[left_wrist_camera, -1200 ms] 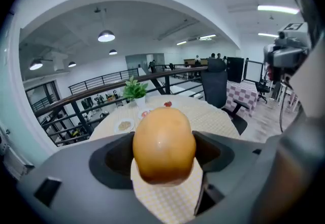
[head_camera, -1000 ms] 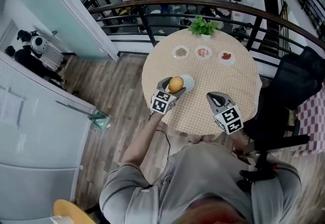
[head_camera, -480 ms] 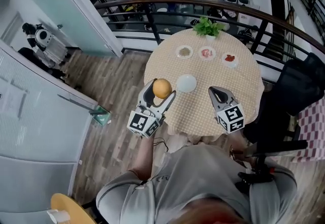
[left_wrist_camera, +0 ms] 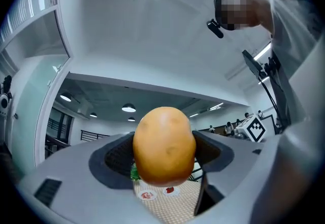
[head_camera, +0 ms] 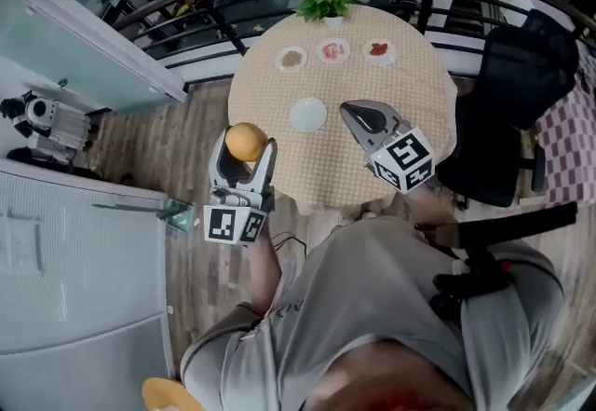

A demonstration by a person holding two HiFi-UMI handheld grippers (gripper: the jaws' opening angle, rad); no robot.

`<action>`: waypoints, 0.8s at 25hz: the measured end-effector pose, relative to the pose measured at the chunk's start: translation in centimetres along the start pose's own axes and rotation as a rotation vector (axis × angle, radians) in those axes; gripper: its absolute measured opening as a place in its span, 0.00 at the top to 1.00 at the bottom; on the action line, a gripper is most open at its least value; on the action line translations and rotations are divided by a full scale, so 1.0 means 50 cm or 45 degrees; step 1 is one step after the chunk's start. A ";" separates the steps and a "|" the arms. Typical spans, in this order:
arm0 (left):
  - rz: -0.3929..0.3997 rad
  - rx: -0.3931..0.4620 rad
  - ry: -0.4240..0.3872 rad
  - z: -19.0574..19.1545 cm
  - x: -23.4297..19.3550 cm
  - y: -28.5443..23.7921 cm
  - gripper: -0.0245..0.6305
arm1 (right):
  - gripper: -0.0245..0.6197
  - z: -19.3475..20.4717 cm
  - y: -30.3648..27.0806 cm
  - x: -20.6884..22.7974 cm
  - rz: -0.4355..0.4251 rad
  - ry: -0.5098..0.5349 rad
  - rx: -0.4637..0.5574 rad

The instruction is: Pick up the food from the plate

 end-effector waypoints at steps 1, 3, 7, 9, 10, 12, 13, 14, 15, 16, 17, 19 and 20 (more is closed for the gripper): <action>-0.004 -0.010 0.006 0.004 0.002 -0.002 0.41 | 0.94 -0.002 0.002 0.004 0.005 -0.003 -0.003; 0.001 -0.026 0.035 0.016 0.006 -0.007 0.41 | 0.94 -0.005 0.007 0.011 0.016 -0.006 -0.013; 0.035 -0.077 0.063 0.036 0.014 -0.008 0.41 | 0.94 -0.003 0.010 0.007 0.028 -0.015 -0.031; 0.055 -0.088 0.069 0.037 0.015 -0.012 0.41 | 0.94 -0.002 0.013 0.007 0.041 -0.016 -0.036; 0.062 -0.088 0.074 0.036 0.013 -0.015 0.41 | 0.94 -0.002 0.014 0.006 0.048 -0.016 -0.039; 0.077 -0.088 0.080 0.033 0.008 -0.025 0.41 | 0.94 -0.005 0.016 0.005 0.058 -0.016 -0.048; 0.086 -0.088 0.081 0.030 0.007 -0.030 0.41 | 0.94 -0.006 0.017 0.004 0.062 -0.016 -0.053; 0.098 -0.089 0.080 0.027 0.008 -0.035 0.41 | 0.94 -0.008 0.019 0.002 0.066 -0.015 -0.060; 0.111 -0.089 0.077 0.025 0.010 -0.040 0.41 | 0.94 -0.010 0.023 0.001 0.071 -0.011 -0.067; 0.127 -0.090 0.071 0.022 0.014 -0.044 0.41 | 0.94 -0.012 0.028 0.000 0.078 -0.006 -0.074; 0.143 -0.090 0.064 0.019 0.018 -0.049 0.41 | 0.94 -0.015 0.032 0.000 0.088 -0.001 -0.081; 0.173 -0.091 0.053 0.015 0.023 -0.059 0.41 | 0.94 -0.019 0.039 0.002 0.111 0.005 -0.091; 0.185 -0.091 0.051 0.015 0.024 -0.063 0.41 | 0.94 -0.022 0.041 0.002 0.121 0.006 -0.094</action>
Point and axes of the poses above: the fingertips, and each gripper's own axes: y backward along the fingers, x to its right, z out of its underside, the point moved 4 cm from there along y, backward along the fingers, and after that the axes turned 8 degrees about y, right-handed, at the moved point
